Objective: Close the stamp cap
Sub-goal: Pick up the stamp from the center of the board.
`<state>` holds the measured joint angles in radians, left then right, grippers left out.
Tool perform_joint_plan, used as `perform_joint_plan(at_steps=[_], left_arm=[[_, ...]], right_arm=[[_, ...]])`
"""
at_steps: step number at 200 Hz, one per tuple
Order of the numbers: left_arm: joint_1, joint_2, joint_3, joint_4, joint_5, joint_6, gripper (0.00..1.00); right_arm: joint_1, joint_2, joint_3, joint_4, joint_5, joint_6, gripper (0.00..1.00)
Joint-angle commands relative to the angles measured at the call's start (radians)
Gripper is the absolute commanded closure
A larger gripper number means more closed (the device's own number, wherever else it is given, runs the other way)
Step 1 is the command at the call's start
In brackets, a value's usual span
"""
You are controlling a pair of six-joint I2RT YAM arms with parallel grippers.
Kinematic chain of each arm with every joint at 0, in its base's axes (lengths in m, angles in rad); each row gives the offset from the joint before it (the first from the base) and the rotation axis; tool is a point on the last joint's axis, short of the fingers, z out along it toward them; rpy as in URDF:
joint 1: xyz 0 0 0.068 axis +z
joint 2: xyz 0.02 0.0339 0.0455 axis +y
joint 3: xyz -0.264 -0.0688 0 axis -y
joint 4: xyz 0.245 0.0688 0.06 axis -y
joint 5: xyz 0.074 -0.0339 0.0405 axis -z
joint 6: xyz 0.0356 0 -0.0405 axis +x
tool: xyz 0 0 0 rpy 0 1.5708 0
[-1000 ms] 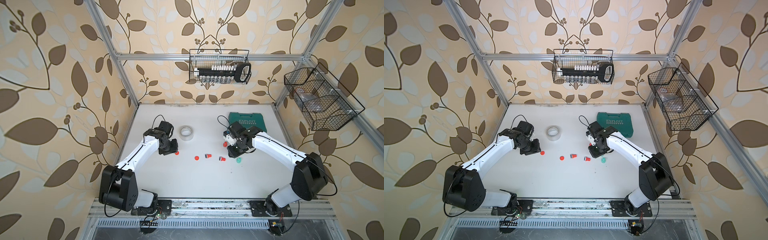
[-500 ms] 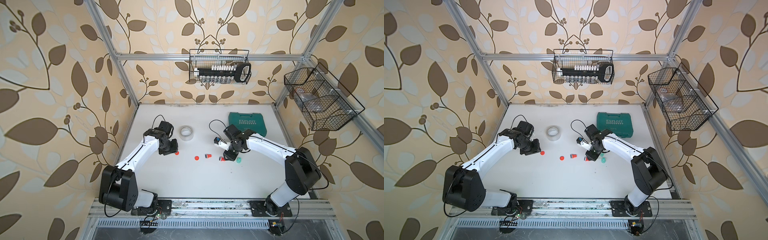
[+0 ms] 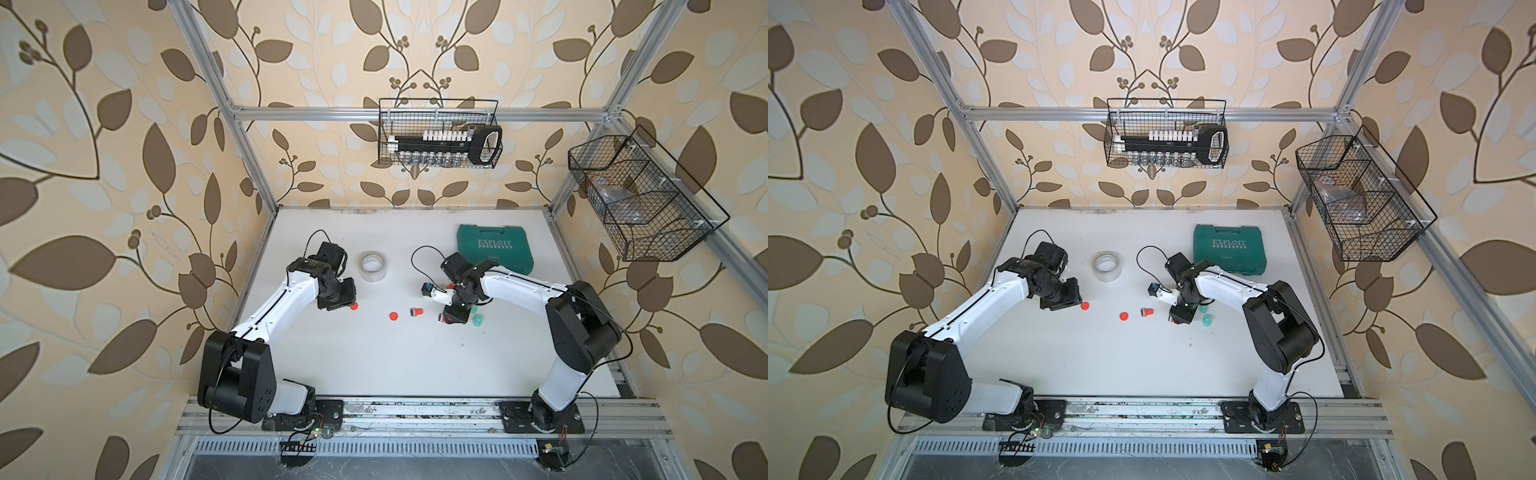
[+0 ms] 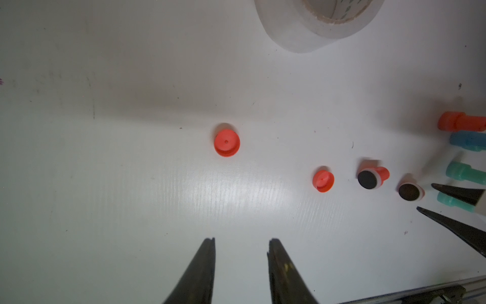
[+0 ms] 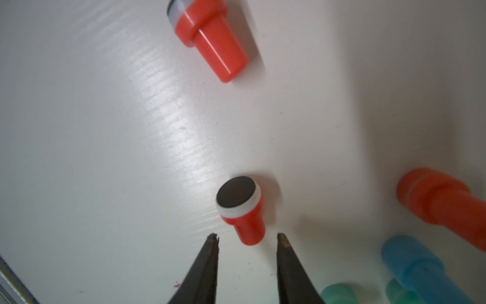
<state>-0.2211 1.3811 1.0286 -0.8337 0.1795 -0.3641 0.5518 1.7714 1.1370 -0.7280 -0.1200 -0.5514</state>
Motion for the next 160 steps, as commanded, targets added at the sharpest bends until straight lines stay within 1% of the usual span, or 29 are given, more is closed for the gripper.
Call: perform_joint_plan(at_steps=[1,94,123,160], left_arm=[[0.006,-0.011,0.001,-0.001,0.003,0.025,0.63],[0.006,-0.01,0.001,-0.001,0.005,0.026,0.63],[0.006,-0.01,0.001,-0.001,0.006,0.026,0.63],[0.006,-0.011,0.0,0.002,0.015,0.028,0.63]], right_arm=[[0.003,0.024,0.003,0.028,0.006,-0.03,0.68],[0.004,0.084,0.014,0.025,-0.028,-0.042,0.75],[0.004,0.091,0.014,0.023,-0.029,-0.038,0.79],[0.004,0.077,0.01,0.022,-0.029,-0.03,0.88]])
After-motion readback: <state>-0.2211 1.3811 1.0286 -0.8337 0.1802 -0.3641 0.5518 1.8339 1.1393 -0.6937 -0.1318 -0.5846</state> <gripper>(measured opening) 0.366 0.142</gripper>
